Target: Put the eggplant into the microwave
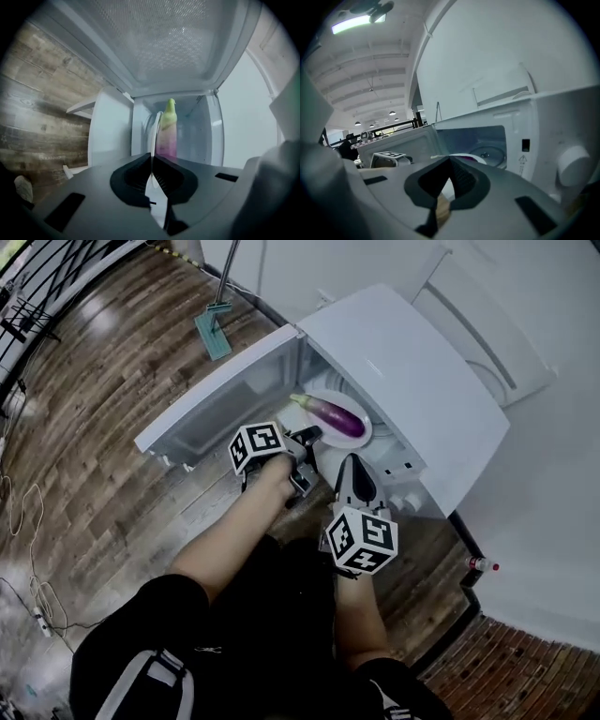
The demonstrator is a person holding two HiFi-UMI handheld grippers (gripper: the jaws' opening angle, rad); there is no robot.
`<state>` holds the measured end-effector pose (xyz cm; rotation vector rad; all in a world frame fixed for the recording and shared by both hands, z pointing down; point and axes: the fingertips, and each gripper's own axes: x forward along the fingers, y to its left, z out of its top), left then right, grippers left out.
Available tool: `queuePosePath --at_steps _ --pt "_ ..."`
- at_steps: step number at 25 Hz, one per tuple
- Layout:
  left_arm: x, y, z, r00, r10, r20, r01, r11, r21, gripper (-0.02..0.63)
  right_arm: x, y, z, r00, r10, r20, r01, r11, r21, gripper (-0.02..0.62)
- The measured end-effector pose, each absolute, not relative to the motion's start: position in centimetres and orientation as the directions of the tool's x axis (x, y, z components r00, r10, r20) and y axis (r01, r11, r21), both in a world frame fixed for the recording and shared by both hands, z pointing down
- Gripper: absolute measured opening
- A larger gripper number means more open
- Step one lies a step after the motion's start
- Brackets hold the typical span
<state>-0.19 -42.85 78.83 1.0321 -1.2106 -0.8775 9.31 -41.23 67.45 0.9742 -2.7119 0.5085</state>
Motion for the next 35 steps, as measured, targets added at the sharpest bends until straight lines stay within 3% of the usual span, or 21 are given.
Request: queuePosePath --at_steps 20,28,35 --pt "-0.2 -51.9 78.9 0.208 -0.946 0.248 -0.066 0.239 0.969 0.017 12.8 -40.8 71.3 -0.754 -0.612 0.241 -0.656 0.727 -0.206 0.012" --pt "0.4 -54.9 78.6 0.204 -0.934 0.292 -0.092 0.279 0.956 0.017 14.7 -40.8 71.1 -0.752 -0.610 0.249 -0.657 0.727 -0.200 0.012" --pt "1.6 -56.1 79.5 0.242 -0.889 0.388 -0.215 0.341 0.915 0.017 16.3 -40.8 70.7 -0.737 -0.633 0.237 -0.674 0.714 -0.188 0.012"
